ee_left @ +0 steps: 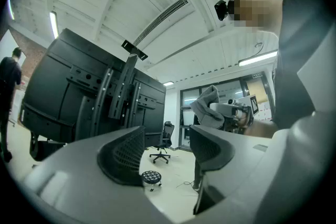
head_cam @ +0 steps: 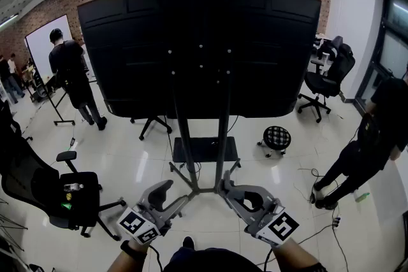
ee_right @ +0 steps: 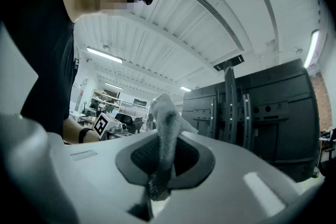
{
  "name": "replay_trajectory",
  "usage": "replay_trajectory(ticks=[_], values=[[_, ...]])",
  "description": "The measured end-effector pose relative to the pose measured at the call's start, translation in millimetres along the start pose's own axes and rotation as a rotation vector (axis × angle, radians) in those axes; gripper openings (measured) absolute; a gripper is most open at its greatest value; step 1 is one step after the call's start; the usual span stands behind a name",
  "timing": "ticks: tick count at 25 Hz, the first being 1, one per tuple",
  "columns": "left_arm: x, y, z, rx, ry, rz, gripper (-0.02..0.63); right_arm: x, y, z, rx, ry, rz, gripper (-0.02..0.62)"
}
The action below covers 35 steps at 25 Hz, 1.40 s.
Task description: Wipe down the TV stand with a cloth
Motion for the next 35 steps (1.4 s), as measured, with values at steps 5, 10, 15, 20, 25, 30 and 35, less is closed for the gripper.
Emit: replay_trajectory(ticks=[5,10,15,20,25,30,35], values=[[-14,-18,-43,-0.039,0.017,0.019,0.29,-39,-1,32,0.014,0.039,-0.011,0.023],[-33,-43,-102,-0.066,0.061,0.046,0.291,-89,-25,65,0.051,0.083,0.004,0.023],[-51,-78,-162,-0.126,0.114,0.077,0.29,-127,-43,118,-0.013,0.129,0.053,0.023],[-70,-111,-205,-0.192,0.17,0.106,0.29,-158,-69,160,0.046,0.232,0.057,0.023],[-89,-149,-223,-0.266,0.224,0.151,0.29,-176,-112,197,0.182,0.294,0.048,0.023],[-110,-187,-228,-0.327,0.245,0.191,0.29,-193,-159,236,0.321,0.333,0.043,0.023],[-131,-229,-233,-0.405,0.216,0.22,0.29,-204,-218,275,0.457,0.372,0.052,0.023]])
Point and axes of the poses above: the fingertips, and each gripper's own axes: x backward along the fingers, z to its right, y out of its underside, the point moved 5 cm from there along x, backward along the fingers, and after that the axes turned 14 degrees about -z, right-handed, at the moved point
